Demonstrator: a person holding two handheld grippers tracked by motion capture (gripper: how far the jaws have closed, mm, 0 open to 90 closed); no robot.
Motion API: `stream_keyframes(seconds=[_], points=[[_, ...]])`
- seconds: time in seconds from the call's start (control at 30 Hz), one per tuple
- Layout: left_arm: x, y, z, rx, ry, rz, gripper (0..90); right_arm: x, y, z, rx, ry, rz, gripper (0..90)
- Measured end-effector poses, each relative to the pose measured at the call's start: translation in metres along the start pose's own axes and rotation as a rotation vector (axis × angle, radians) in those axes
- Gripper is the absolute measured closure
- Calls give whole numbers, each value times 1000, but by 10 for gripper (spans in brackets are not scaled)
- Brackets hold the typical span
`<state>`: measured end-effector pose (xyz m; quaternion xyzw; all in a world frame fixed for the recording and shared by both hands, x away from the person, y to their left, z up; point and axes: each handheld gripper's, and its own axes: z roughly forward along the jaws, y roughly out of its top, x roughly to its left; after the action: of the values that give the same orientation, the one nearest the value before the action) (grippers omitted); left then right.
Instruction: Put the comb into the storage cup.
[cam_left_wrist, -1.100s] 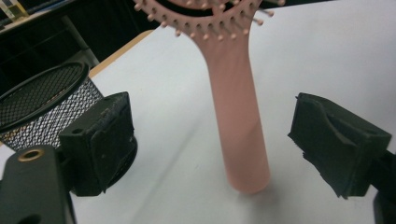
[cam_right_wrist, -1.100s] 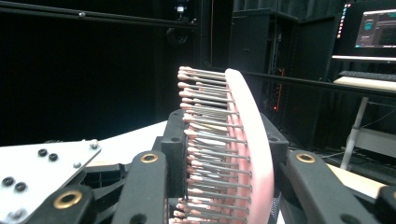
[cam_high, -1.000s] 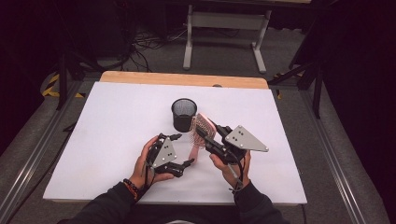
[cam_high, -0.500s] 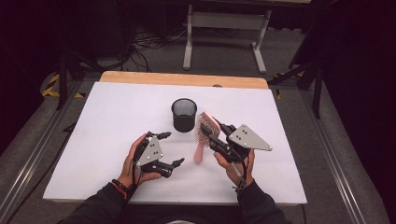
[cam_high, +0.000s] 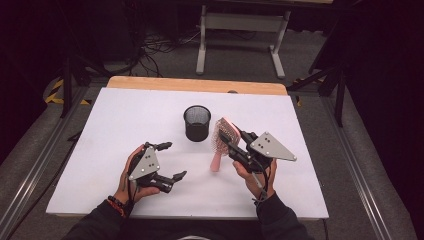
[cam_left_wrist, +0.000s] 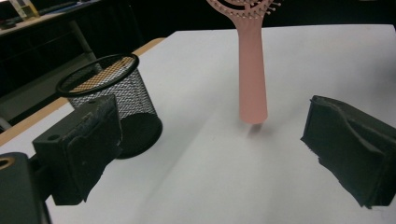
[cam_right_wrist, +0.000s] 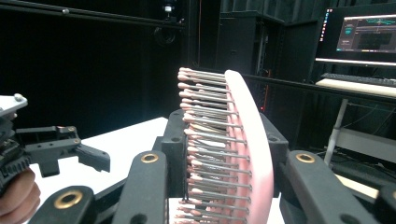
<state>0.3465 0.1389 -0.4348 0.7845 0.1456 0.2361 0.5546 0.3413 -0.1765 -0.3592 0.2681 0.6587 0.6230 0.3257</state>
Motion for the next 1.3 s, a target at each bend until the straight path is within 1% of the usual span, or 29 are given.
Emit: stream_keyframes(seconds=[0.1,0.17,0.23,0.27,0.3,0.37,0.4,0.43,0.47,0.5,0.57,0.63,0.67,0.73,0.8,0.87,1.13,1.3], points=[[4,-3,-12,-11,13,-22,53,0,1,-1,-2,1,1,640],[9,-9,-26,-13,36,-40,53,-1,3,-3,-8,-4,-4,640],[13,-15,-34,-4,56,-52,53,-1,4,-4,-10,-1,-3,640],[15,-18,-38,3,66,-54,53,-1,5,-5,-13,-1,-9,640],[15,-18,-38,3,66,-54,53,-1,5,-5,-13,-1,-9,640],[19,-26,-46,14,81,-66,53,0,8,-6,-16,0,-19,640],[22,-30,-52,19,87,-78,53,0,8,-7,-17,2,-21,640],[22,-30,-52,19,87,-78,53,0,9,-7,-18,4,-23,640],[24,-35,-59,21,95,-89,53,0,10,-7,-20,7,-25,640],[24,-35,-59,21,95,-89,53,0,10,-7,-20,7,-25,640],[26,-39,-67,19,111,-98,52,-1,12,-9,-22,6,-25,640],[26,-40,-69,17,114,-99,52,-1,13,-9,-25,3,-26,640],[26,-43,-72,17,114,-110,52,-2,14,-10,-26,0,-31,640],[27,-45,-74,27,112,-107,51,-3,15,-11,-30,-6,-35,640],[27,-45,-74,25,112,-109,51,-4,16,-12,-31,-10,-35,640],[28,-45,-76,15,110,-112,50,-7,17,-13,-36,-13,-26,640],[30,-46,-74,18,106,-122,50,-14,17,-15,-40,-27,-7,640],[31,-49,-75,20,104,-138,49,-20,21,-16,-49,-31,-1,640]])
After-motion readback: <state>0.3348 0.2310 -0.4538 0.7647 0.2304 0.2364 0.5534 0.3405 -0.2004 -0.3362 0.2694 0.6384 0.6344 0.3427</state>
